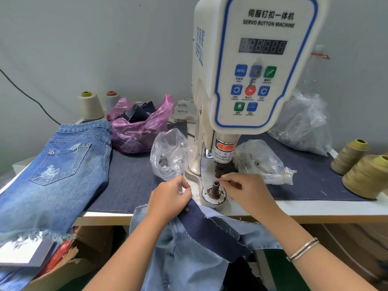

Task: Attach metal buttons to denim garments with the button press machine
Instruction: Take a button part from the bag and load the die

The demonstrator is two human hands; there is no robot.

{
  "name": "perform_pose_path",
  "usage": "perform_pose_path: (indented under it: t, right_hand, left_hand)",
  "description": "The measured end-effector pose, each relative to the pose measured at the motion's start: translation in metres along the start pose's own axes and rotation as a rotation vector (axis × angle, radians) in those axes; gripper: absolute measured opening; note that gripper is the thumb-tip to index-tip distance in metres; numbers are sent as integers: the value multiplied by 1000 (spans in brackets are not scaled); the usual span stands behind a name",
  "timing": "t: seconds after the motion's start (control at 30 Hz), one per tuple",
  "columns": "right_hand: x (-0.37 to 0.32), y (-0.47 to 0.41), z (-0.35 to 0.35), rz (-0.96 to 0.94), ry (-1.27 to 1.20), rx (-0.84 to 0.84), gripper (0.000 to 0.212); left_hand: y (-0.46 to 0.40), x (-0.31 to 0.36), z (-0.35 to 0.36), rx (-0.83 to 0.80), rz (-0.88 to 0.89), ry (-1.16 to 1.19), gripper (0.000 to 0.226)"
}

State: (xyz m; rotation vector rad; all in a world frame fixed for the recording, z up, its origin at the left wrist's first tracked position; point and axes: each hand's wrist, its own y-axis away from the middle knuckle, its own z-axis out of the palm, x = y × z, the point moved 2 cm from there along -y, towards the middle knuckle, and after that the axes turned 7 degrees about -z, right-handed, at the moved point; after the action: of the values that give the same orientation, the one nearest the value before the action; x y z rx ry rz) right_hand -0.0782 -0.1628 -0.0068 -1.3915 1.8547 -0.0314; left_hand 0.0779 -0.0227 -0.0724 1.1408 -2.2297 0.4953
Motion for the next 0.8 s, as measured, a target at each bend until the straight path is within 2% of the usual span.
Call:
perform_pose_path:
  t: [0.13,0.23,0.3,0.37,0.47,0.5,0.57,0.63,0.7,0.73,0.8]
  right_hand:
    - [-10,30,-13,-10,-104,225,11]
    - [-19,77,-6,-109,31,193,12]
    - [-21,107,3,-107,161,144,19]
    - [-17,129,13,-14,311,86,26]
    - [-7,140,27,294,423,-123,42]
    - [-2,141,31,400,409,-181,51]
    - [11,146,38,520,292,-141,58]
    - [15,143,43,542,187,-101,42]
    - [11,139,43,513,173,-111,13]
    - [12,138,42,496,184,-124,11]
    - [20,138,35,486,203,-70,19]
  left_hand:
    - [-1,0,-2,-13,-20,65,6]
    - [-1,2,-3,-13,-31,128,11]
    - [-1,2,-4,-8,-36,158,13]
    - [-2,2,-4,-9,-42,196,12]
    - [-2,2,-5,-5,-34,215,12]
    - [-1,2,-5,-5,-33,217,12]
    - [-1,3,-5,-6,-30,221,11]
    - [-2,2,-5,-2,-26,227,10]
    - [-2,1,-5,-2,-20,233,8]
    - [-2,1,-5,-3,-16,238,7]
    - [-2,1,-6,-4,-12,254,5]
